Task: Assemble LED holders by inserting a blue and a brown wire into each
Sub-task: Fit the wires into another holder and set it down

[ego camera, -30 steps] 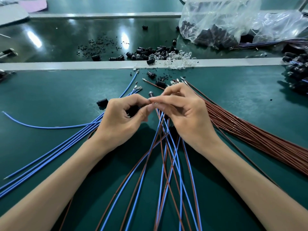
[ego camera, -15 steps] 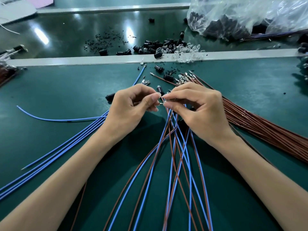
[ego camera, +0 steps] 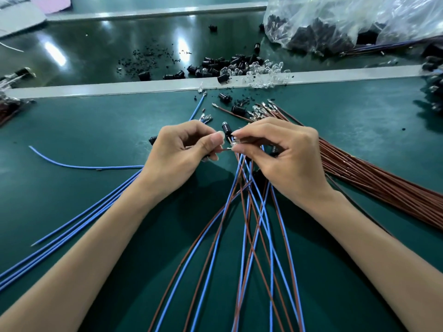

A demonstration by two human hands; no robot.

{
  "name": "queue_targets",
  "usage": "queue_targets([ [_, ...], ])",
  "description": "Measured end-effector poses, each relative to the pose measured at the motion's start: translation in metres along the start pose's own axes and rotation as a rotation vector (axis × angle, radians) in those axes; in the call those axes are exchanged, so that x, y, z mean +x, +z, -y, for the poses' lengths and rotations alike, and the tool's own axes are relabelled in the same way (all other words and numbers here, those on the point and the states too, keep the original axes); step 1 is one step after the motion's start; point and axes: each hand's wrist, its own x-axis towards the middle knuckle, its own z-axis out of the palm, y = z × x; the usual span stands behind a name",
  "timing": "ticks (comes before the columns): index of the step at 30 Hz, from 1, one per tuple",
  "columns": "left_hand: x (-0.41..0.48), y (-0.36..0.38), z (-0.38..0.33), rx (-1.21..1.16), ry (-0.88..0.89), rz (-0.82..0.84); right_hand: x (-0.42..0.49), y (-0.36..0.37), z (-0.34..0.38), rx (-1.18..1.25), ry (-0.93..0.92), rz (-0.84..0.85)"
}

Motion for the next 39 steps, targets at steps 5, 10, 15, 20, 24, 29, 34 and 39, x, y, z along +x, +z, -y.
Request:
queue_targets([
  [5,-0.0033,0.0067,-0.0022,-0.065,-0.046,0.025,-0.0017,-0.0002,0.0017,0.006,-0.026,-0.041],
  [10,-0.0050,0.0090,-0.0031,-0.074,-0.095,0.030,-0.0021,0.0007,0.0034,0.027,-0.038,-0.048],
  [15,-0.0061,0.0096,-0.0057,-0.099,-0.115,0.041,-0.0034,0.0006,0.0046,0.010,-0.060,-0.055],
  [20,-0.0065,0.0069,-0.0071,-0.109,-0.133,0.078,-0.0036,0.0000,0.0043,0.004,-0.070,-0.030],
  [24,-0.0074,0.0059,-0.0067,-0.083,-0.140,0.121,-0.0038,-0.0024,0.0026,-0.004,-0.066,0.007],
  [29,-0.0079,0.0047,-0.0053,-0.102,-0.172,0.159,-0.0038,-0.0023,0.0025,0.032,-0.050,0.044],
  [34,-0.0071,0.0009,-0.0053,-0.144,-0.185,0.192,-0.0046,-0.0002,0.0042,0.047,-0.080,0.045],
  [39,-0.0070,0.0013,-0.0045,-0.145,-0.174,0.204,-0.0038,-0.0034,0.0001,-0.002,-0.163,0.072],
])
